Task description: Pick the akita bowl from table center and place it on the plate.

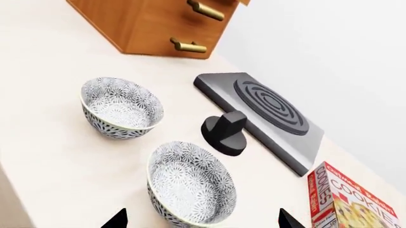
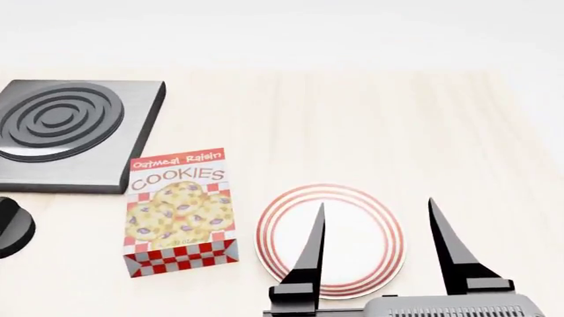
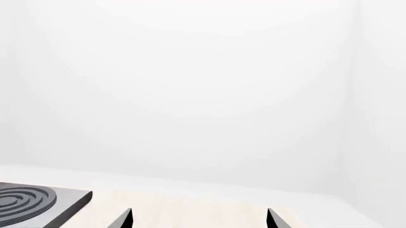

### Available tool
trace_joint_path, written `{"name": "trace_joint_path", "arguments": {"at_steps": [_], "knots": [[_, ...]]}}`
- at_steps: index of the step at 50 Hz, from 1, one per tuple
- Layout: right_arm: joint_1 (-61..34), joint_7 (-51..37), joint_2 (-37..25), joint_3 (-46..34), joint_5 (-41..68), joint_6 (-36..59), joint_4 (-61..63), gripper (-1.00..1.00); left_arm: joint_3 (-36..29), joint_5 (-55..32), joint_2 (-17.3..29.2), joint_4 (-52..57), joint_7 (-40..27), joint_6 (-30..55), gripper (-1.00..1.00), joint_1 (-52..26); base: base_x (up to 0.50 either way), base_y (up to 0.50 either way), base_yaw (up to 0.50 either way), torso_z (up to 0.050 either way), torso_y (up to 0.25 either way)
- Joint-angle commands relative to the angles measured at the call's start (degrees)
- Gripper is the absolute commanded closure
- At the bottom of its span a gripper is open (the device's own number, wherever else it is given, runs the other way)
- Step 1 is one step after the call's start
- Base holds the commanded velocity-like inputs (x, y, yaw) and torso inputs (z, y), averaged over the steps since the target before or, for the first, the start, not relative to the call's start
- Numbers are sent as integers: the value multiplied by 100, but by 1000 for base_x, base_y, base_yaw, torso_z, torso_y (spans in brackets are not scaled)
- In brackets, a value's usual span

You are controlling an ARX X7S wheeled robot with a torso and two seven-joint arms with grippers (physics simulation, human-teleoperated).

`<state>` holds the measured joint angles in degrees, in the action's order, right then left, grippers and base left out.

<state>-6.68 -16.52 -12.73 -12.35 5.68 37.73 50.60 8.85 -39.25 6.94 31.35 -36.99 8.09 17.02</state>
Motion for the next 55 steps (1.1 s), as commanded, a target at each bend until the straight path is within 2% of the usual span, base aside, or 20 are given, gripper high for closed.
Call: {"name": "trace_joint_path", "arguments": {"at_steps": [1,21,39,55], "knots": [[18,-38,-28,-7,30,-37,-25,-100,-75,-115,84,-152,-149,107,-100,-269,0,0,0,0,0],[-39,-99,-73,1,102,43,-5,-100,-71,-40,121,-162,-917,353,-100,-797,0,0,0,0,0],[-36,-159,-114,25,169,68,52,-100,-229,172,130,-666,-857,159,-100,-929,0,0,0,0,0],[-47,-207,-145,35,223,73,63,-100,-403,341,292,-1003,-950,311,-100,-1263,0,0,0,0,0]]}}
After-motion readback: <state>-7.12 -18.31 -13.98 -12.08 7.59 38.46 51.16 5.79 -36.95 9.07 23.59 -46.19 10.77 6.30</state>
